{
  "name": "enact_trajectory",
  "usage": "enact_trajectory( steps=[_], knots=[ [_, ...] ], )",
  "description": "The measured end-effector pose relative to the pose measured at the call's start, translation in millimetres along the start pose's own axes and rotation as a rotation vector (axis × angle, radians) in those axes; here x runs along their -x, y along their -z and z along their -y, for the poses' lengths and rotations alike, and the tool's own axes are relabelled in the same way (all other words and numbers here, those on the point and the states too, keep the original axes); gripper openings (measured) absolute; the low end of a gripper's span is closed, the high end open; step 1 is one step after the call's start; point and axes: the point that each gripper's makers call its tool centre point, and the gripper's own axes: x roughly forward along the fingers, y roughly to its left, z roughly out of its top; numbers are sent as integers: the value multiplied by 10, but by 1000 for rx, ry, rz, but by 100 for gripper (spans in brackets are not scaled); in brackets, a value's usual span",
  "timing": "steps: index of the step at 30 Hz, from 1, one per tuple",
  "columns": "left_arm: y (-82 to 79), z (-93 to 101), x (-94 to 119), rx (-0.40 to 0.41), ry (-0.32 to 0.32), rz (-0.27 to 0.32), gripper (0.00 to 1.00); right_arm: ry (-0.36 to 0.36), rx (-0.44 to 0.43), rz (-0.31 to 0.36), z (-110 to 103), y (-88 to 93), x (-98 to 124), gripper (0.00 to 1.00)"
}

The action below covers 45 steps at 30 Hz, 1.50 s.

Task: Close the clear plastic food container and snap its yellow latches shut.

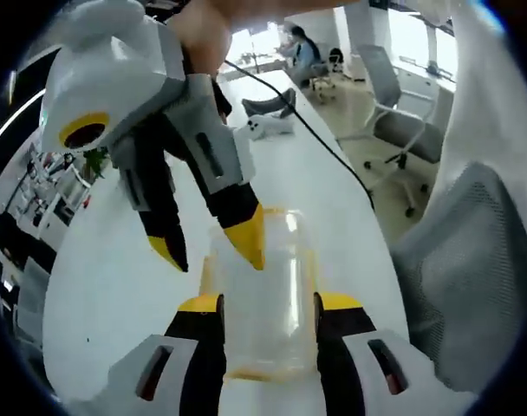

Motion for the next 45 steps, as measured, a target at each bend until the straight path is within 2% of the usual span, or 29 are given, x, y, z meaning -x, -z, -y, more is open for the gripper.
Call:
enact_trajectory(
  steps=[5,9,11,13,15,17,19,22,24,26,29,30,31,35,38,39,42,45],
  knots=[
    [-40,-113,73,96,-22,41,42,42,2,43,-66,-26,57,49],
    [-32,-182,128,109,-35,54,48,61,-17,82,-109,-33,102,52],
    [-27,-205,154,142,-38,70,49,82,-25,96,-120,-8,117,55],
    [4,-233,174,152,-56,75,52,111,-40,137,-121,-7,131,59],
    [52,-238,192,124,-84,70,54,121,-102,193,-158,4,122,62],
    [87,-229,197,135,-91,72,57,138,-152,238,-174,41,100,67],
    [117,-237,208,148,-108,86,60,162,-152,245,-199,113,72,70],
    [156,-199,211,220,-101,108,61,189,-163,242,-218,197,44,68],
    [181,-199,209,262,-105,115,64,218,-187,276,-211,196,58,68],
    [185,-180,200,360,-93,141,69,249,-226,311,-192,190,81,70],
    [216,-209,212,388,-103,157,75,296,-248,355,-187,174,119,77],
    [219,-211,211,402,-105,167,80,335,-246,391,-157,153,142,82],
    [234,-204,207,417,-104,167,82,344,-229,407,-160,140,148,87],
    [257,-173,194,424,-107,184,87,348,-235,406,-228,231,106,93],
    [207,-119,174,489,-97,267,94,372,-293,394,-215,330,90,99],
    [256,-106,165,485,-103,251,93,372,-320,386,-216,370,80,99],
    [381,-40,106,442,-123,215,93,371,-323,405,-243,418,52,99],
    [471,-14,81,464,-120,215,93,362,-330,402,-283,462,-3,99]
  ],
)
